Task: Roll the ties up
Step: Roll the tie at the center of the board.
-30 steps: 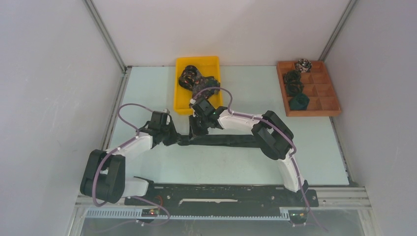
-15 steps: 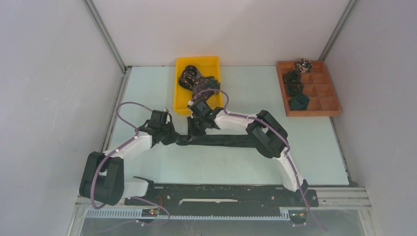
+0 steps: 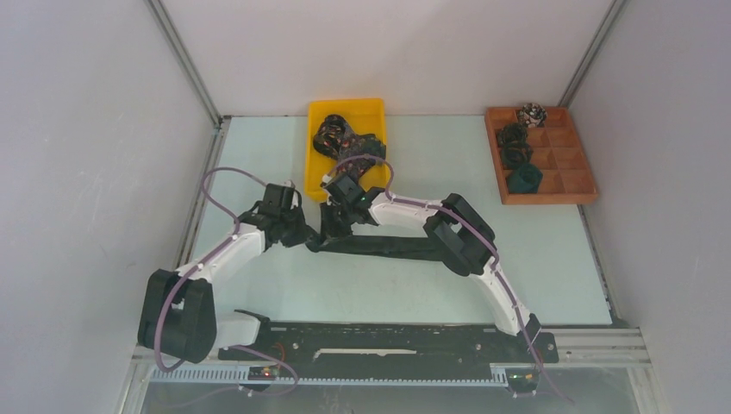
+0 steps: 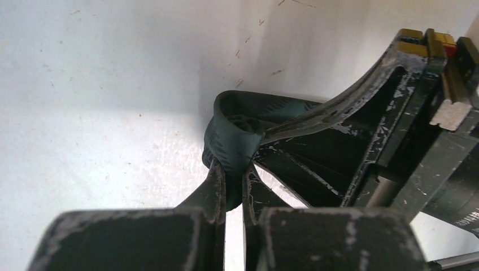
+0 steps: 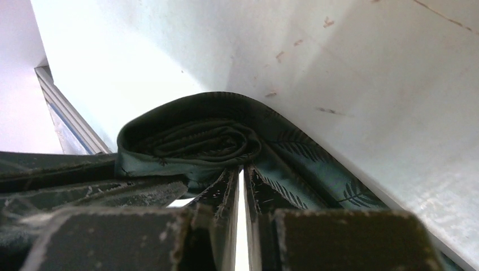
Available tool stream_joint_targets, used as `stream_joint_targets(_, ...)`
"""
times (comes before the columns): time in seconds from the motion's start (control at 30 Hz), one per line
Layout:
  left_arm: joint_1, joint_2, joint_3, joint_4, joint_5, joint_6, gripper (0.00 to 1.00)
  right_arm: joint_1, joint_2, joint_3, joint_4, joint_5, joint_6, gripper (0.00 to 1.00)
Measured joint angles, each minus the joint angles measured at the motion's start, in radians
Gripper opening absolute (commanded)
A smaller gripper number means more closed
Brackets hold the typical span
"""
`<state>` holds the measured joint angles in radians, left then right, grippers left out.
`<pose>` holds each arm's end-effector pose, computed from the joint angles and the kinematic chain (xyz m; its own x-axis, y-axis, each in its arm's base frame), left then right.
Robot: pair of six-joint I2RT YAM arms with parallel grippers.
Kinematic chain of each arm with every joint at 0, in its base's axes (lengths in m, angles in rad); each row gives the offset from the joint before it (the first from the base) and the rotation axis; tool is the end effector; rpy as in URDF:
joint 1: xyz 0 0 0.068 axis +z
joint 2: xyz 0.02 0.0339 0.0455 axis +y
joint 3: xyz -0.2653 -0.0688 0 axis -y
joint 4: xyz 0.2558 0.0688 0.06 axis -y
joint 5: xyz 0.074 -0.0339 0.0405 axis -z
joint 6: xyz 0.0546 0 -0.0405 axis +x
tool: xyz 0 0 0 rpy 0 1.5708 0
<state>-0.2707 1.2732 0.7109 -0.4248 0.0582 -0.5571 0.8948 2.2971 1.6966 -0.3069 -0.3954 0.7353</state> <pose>0.2511 -0.0730 0.1743 -0.8399 -0.3147 -0.4421 -0.1723 0.9272 -0.3326 0.3075 0.4170 0.1188 -0.9481 -0.1926 -0.2531 -0.3133 0.7033 0.6382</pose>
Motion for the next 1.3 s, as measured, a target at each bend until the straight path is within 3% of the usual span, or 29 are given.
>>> stream_joint_targets(0.37, -0.021, 0.029, 0.051, -0.05, -0.013, 0.032, 0.0, 0.003, 0.027, 0.016, 0.057, -0.042, 0.033, 0.09)
stream_joint_targets(0.87, -0.119, 0.109, 0.087, -0.056, -0.064, 0.034, 0.0, -0.012, 0.0, -0.114, 0.196, -0.08, 0.067, 0.07)
stream_joint_targets(1.3, -0.167, 0.187, 0.109, -0.049, -0.065, 0.028, 0.0, -0.038, -0.124, -0.282, 0.199, -0.045, 0.031, 0.06)
